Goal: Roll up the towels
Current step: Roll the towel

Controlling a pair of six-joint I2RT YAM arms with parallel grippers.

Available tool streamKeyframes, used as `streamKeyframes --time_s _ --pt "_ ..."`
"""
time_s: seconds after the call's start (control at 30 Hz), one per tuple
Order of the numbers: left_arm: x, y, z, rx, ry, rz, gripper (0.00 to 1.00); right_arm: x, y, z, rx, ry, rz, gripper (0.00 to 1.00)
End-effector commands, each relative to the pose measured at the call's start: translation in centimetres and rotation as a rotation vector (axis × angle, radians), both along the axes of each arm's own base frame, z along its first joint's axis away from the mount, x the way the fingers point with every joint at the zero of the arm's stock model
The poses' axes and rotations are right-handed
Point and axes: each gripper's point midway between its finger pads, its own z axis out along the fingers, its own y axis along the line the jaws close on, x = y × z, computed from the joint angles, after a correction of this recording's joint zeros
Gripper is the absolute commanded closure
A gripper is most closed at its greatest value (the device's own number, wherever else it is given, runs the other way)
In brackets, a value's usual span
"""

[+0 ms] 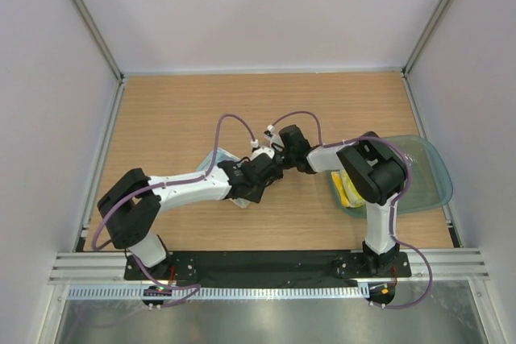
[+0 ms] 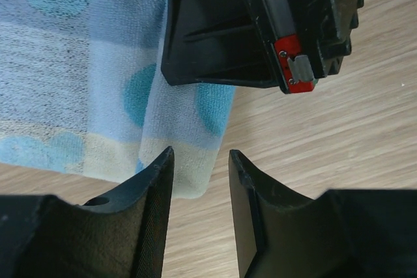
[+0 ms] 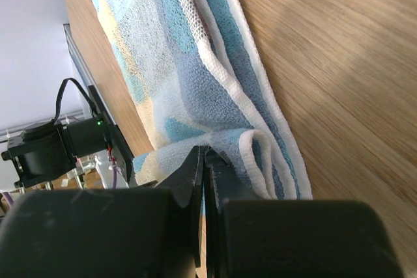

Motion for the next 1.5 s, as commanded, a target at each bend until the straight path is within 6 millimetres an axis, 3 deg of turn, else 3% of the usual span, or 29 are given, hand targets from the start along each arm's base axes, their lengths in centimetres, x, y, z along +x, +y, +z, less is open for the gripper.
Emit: streamKeyframes --time_s 0.0,0.17,0.63,0.7,0.8,0.9,1.1,1.27,1.37,1.47 --pt "0.4 -1.0 -0.3 -0.022 -0.011 -0.034 0.59 0.5 -0.7 -0.7 -0.08 -0.04 -0.013 0.99" --pt "-0.7 0.7 -2.4 0.003 0.022 0.008 0.59 0.8 -0.6 -0.6 -0.09 -0.04 -0.01 0.99" --pt "-3.1 4.3 -4.9 0.043 0.066 0.091 0.56 2.4 -0.3 -0.1 -0.111 -0.05 0.003 0.99" --pt "-3.2 4.7 -5.2 0.052 0.067 0.099 0.59 2.9 -0.3 -0.2 -0.117 -0.055 0.004 0.99" --pt "-3.3 5.1 -5.7 0.072 0.07 0.097 0.77 3.9 -0.4 -0.2 -0.114 -0.066 -0.004 0.99" --pt "-3.3 4.7 -6.0 0.078 0.084 0.086 0.87 4.3 -1.0 0.0 -0.129 -0.056 -0.012 0.99" --pt "-3.0 2.4 -4.7 0.012 0.105 0.059 0.93 6.4 -3.1 2.1 -0.18 -0.107 -0.075 0.98" --pt "-3.2 0.5 -2.7 -0.051 0.148 0.052 0.97 7.5 -6.7 4.9 -0.327 -0.174 -0.166 0.86" --pt "-3.8 -1.2 -1.5 -0.114 0.204 0.047 0.99 7.0 -8.0 6.4 -0.373 -0.197 -0.203 0.76" --pt "-4.2 -2.6 -0.5 -0.163 0.258 0.05 0.99 6.1 -9.1 7.5 -0.394 -0.2 -0.235 0.74"
